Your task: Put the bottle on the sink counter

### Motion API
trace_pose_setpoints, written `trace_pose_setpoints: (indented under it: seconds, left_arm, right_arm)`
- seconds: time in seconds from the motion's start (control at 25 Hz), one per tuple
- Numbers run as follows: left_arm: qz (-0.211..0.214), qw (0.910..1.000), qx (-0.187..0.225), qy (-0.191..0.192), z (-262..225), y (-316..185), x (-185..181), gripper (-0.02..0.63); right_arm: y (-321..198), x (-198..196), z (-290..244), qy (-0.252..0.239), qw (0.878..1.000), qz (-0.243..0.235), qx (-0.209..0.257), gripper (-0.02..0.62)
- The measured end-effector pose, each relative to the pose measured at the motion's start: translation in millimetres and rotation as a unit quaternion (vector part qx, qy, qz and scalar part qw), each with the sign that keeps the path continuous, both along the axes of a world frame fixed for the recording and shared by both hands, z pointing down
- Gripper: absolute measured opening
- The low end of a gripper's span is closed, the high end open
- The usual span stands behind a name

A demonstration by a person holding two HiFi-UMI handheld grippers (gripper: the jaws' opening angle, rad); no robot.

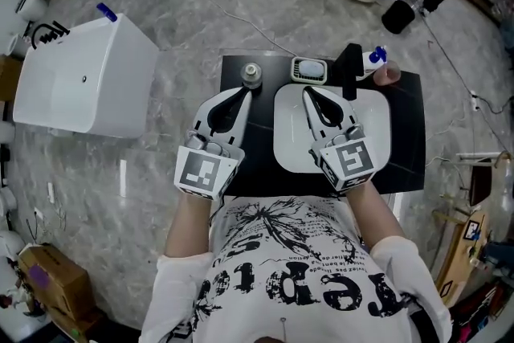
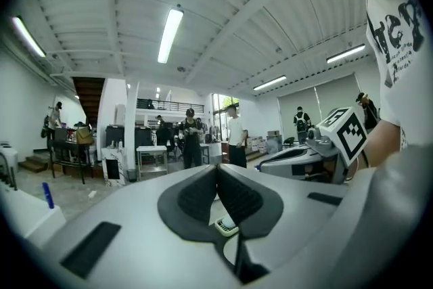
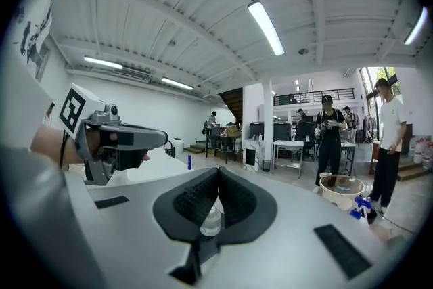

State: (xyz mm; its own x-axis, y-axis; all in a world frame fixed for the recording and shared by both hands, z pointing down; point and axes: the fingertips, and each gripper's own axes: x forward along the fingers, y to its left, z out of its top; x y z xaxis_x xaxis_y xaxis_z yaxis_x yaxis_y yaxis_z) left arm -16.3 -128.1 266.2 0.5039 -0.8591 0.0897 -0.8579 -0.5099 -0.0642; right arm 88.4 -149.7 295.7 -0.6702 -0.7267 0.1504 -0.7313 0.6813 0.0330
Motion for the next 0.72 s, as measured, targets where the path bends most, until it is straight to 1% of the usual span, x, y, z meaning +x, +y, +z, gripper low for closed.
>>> trace_pose_setpoints:
  seconds: [0.16, 0.32, 0.56, 0.72]
  left_arm:
    - [-0.014, 0.9999, 0.005, 0.003, -6.0, 20.2, -3.3, 0.014]
    - [-0.020, 0.9998, 0.003, 0.000, -7.7, 35.4, -4.9, 0.014]
    - [-0.018, 0.9998, 0.002, 0.004, -9.1, 36.6, -4.7, 0.014]
    - [-0.018, 0.9998, 0.005, 0.008, -8.8, 37.8, -2.3, 0.014]
  right_arm:
    - [18.4, 1.4, -11.0, 0.003, 1.000, -0.007, 0.017, 0.014]
    - [32.0, 3.2, -16.8, -0.003, 1.000, -0.011, 0.021, 0.014]
    - [33.9, 3.3, -23.7, 0.004, 0.999, -0.011, 0.034, 0.012]
    - [36.0, 7.3, -21.6, 0.004, 0.999, -0.010, 0.032, 0.012]
